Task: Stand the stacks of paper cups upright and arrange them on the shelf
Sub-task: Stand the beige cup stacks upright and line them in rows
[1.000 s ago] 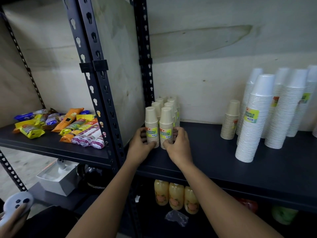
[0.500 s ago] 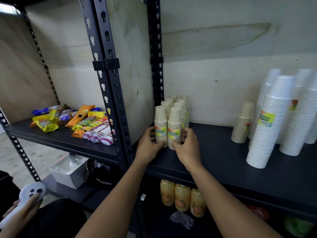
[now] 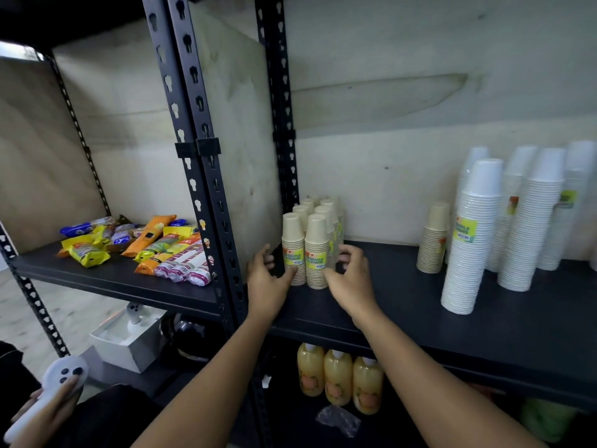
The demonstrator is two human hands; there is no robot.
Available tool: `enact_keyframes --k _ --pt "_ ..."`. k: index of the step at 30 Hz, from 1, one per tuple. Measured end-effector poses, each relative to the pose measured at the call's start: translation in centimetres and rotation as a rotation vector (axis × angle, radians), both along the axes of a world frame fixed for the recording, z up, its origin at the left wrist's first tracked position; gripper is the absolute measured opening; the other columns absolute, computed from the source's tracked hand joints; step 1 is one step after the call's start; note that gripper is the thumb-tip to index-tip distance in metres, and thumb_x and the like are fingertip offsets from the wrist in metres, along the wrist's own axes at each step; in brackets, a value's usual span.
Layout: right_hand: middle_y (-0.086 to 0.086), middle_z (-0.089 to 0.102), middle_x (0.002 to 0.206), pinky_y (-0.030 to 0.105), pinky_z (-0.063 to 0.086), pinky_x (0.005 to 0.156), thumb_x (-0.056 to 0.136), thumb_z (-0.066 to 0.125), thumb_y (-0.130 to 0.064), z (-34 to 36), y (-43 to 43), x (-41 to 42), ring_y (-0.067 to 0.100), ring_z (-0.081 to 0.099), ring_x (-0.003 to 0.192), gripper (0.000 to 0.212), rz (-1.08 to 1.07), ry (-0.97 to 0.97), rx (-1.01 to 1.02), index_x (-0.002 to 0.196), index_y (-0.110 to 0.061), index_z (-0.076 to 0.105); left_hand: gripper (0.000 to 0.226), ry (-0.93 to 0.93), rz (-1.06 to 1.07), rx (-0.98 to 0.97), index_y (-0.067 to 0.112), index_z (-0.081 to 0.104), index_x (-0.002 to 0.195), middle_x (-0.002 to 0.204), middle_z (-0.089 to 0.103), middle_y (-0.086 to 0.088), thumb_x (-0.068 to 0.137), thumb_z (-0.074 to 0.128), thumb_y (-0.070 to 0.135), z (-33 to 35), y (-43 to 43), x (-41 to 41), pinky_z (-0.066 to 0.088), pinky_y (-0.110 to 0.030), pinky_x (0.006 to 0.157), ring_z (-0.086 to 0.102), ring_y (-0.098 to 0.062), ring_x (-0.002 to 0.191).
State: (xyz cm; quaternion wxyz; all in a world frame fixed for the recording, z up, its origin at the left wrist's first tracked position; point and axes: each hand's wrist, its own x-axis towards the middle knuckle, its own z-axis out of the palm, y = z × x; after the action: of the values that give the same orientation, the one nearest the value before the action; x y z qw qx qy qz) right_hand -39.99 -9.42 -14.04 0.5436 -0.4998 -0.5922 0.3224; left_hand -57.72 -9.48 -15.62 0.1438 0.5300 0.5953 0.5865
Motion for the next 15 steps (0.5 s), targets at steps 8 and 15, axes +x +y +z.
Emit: enact_keyframes --k 8,15 --pt "-0.005 0.060 0.118 0.006 0.040 0.062 0.092 0.061 -0.015 3.6 -4.4 5.0 -0.002 0.059 0.092 0.030 -0.008 -0.109 0.053 0.121 -0.022 0.059 0.026 -0.018 -0.081 0.134 0.018 0.061 0.108 0.094 0.062 -0.003 0.088 0.078 0.020 5.0 -2.9 6.3 0.049 -0.009 0.069 0.058 0.007 0.075" --pt "-0.010 0.065 0.109 0.006 0.042 0.073 0.091 0.064 -0.016 7.1 -7.9 11.0 -0.001 0.061 0.093 0.024 -0.104 -0.148 0.202 0.115 -0.022 0.061 0.036 0.028 -0.304 0.154 0.014 0.062 0.122 0.106 0.067 0.002 0.089 0.076 0.021 8.4 -2.6 13.9 0.054 -0.022 0.087 0.064 -0.009 0.099"
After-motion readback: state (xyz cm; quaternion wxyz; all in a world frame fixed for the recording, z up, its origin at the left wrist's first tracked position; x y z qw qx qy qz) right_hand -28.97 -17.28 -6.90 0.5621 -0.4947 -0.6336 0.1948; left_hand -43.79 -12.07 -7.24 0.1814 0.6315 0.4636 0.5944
